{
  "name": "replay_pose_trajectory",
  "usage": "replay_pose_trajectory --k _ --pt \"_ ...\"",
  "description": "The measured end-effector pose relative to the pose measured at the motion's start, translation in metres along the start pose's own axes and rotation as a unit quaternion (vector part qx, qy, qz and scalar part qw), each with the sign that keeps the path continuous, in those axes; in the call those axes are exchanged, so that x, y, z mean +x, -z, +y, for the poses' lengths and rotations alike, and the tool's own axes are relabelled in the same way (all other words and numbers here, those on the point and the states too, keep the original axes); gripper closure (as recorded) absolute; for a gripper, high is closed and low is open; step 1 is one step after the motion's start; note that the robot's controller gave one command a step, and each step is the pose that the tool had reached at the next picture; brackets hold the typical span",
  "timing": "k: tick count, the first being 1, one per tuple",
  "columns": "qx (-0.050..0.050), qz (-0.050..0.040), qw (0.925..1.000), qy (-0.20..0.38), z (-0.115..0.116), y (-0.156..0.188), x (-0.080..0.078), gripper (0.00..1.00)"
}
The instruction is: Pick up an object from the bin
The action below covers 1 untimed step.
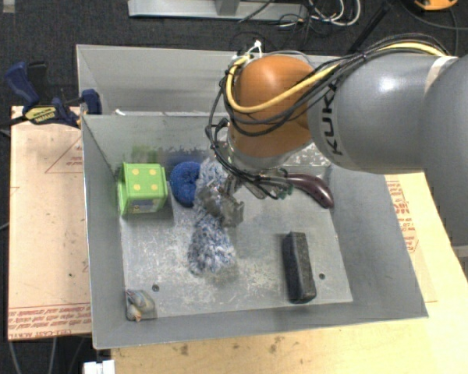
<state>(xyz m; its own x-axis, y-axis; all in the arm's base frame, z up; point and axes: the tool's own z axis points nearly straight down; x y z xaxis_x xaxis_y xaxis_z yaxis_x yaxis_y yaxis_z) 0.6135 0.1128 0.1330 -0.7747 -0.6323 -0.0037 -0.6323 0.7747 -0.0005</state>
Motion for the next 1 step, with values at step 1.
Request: replay_pose_trajectory --k 1 --pt "0.0 0.0 1.0 0.001 -0.0002 0.0001 -0.0001 1.0"
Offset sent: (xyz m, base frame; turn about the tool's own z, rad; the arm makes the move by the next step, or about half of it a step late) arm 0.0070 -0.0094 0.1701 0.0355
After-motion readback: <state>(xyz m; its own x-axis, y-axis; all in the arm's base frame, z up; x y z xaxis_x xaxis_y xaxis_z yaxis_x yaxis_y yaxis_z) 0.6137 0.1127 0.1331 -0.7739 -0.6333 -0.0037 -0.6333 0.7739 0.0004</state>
